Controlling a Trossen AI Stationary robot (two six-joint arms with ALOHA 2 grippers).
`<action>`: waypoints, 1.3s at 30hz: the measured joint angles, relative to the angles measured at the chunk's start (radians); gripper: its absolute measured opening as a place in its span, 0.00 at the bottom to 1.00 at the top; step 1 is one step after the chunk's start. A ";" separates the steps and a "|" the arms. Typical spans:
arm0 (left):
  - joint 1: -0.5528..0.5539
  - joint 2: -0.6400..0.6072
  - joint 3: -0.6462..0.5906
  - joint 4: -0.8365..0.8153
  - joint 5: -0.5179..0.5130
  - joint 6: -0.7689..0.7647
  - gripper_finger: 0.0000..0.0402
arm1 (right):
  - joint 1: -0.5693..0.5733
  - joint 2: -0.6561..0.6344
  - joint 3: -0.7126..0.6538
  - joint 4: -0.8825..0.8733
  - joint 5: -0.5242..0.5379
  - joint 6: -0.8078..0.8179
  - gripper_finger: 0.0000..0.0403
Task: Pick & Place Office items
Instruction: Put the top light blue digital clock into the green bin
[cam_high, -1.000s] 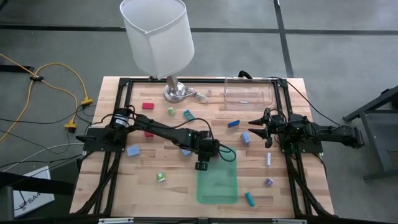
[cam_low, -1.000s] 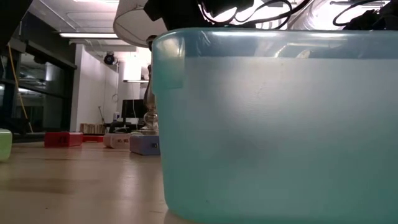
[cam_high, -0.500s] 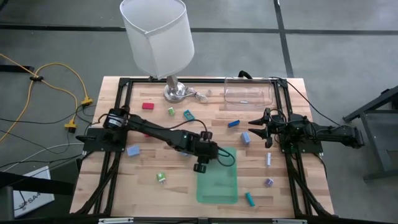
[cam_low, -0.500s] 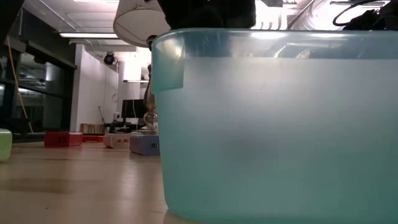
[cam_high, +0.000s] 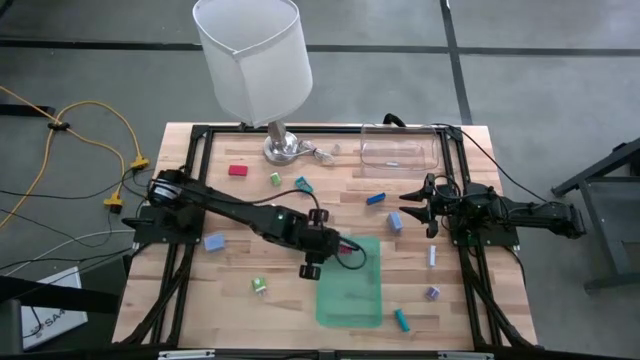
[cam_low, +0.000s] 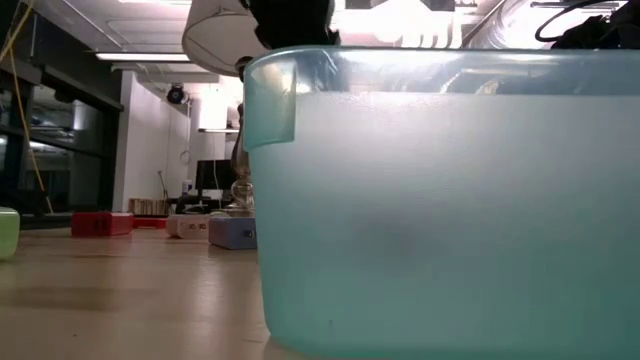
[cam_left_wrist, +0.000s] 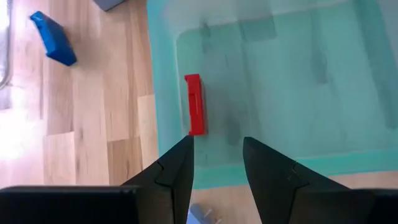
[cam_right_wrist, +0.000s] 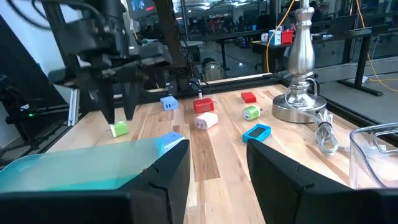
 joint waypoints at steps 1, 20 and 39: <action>-0.002 -0.015 -0.011 -0.003 -0.003 -0.008 0.33 | 0.000 0.000 0.000 0.000 0.000 0.000 0.36; 0.129 -0.251 -0.455 0.233 -0.034 -0.123 0.33 | 0.000 0.000 0.000 0.000 0.002 0.000 0.36; 0.280 -0.410 -0.709 0.402 0.007 -0.259 0.33 | 0.000 0.000 0.000 0.000 0.003 0.000 0.36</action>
